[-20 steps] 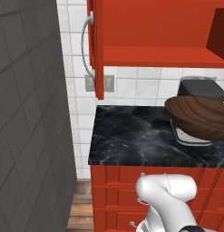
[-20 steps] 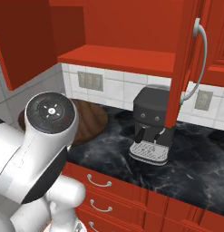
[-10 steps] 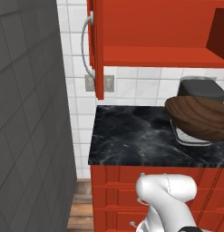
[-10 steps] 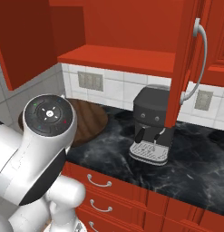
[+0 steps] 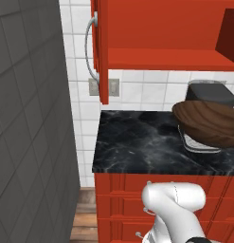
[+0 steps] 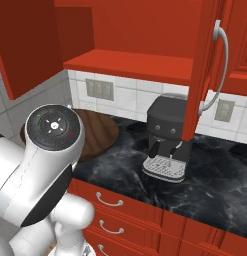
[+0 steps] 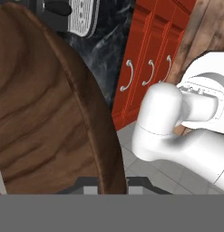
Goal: Move the bowls from the cabinet to the plates on the dining table.
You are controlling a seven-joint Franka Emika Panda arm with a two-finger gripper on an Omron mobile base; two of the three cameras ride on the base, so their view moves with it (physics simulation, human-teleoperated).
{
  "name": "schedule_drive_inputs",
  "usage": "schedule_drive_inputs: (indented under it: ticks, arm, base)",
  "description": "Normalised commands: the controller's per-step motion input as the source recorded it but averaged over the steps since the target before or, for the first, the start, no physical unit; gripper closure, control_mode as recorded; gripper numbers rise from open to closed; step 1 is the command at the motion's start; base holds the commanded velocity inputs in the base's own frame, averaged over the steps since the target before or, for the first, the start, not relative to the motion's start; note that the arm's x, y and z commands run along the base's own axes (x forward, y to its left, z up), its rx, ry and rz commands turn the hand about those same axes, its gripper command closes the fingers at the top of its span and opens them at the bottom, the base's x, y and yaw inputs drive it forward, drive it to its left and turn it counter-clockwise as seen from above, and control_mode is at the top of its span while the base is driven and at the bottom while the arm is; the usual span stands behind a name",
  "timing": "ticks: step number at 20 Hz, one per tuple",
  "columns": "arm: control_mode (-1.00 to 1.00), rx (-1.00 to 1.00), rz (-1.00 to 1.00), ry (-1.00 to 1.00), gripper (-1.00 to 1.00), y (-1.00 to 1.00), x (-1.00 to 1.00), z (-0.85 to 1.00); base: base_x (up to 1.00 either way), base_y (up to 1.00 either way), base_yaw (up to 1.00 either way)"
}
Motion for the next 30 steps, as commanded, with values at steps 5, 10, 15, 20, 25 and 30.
schedule_drive_inputs:
  ticks: [5,10,15,20,25,30]
  arm:
    - [1.00,0.00,0.00,0.00,1.00,0.00,0.00,0.00]
    - [1.00,0.00,0.00,0.00,1.00,0.00,0.00,0.00]
    - [1.00,0.00,0.00,0.00,1.00,0.00,0.00,0.00]
    - [1.00,0.00,0.00,0.00,1.00,0.00,0.00,0.00]
    - [1.00,0.00,0.00,0.00,1.00,0.00,0.00,0.00]
    - [1.00,0.00,0.00,0.00,1.00,0.00,0.00,0.00]
  base:
    - [-0.32,0.00,0.00]
    - [-0.83,0.10,0.01]
    - [-0.86,0.01,0.00]
    - [-0.67,-0.19,-0.21]
    - [-0.27,-0.63,-0.59]
    - [0.00,-0.62,-0.68]
